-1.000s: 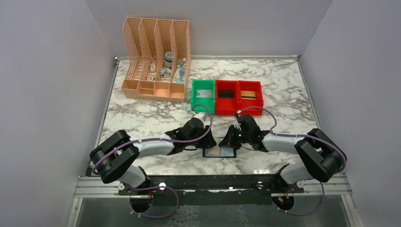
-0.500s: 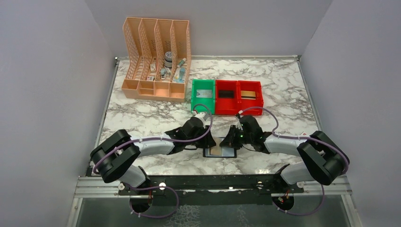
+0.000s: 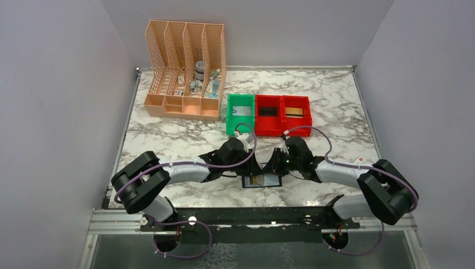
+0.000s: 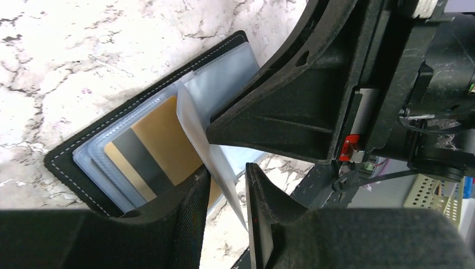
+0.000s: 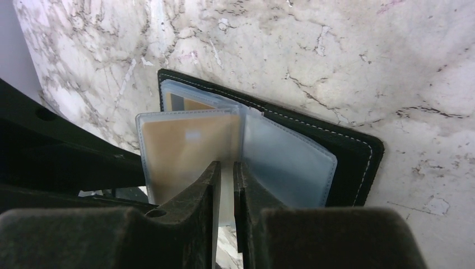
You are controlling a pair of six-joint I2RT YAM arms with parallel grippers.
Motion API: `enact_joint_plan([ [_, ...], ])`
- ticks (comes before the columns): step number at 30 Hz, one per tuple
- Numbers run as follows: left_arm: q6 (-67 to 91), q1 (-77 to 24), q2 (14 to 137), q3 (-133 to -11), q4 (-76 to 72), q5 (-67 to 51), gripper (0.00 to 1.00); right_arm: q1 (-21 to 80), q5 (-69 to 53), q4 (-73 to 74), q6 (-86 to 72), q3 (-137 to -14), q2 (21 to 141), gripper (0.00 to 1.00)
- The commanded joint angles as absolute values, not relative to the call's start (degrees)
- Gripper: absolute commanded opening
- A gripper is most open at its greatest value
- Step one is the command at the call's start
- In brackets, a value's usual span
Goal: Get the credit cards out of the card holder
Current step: Remove the credit card from the card holder.
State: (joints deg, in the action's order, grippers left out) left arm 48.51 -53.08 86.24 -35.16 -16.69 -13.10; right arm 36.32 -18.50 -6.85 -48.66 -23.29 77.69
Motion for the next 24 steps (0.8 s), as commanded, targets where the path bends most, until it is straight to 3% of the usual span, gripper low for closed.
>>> enact_joint_plan([
  [1,48.7,-53.6,86.8,-36.5,-19.3,-15.7,0.33,36.3,-17.0,-4.7,-48.2,-24.5,74.8,0.17],
  [6,48.8,-53.6,87.7,-37.3,-19.3,-15.9,0.34,36.3,-12.6,0.6,-47.7,-25.8,71.6,0.21],
  [16,49.0,-54.2,91.2,-40.1,-19.4,-17.7,0.4,36.2,7.7,18.0,-49.2,-29.7,62.0,0.23],
  [21,48.8,-55.3,93.9,-41.7,-19.4,-19.7,0.48,36.2,14.0,22.8,-49.6,-31.0,55.8,0.25],
  [24,48.8,-56.0,92.9,-41.2,-19.4,-18.0,0.6,36.2,14.7,22.8,-49.0,-30.7,52.6,0.28],
])
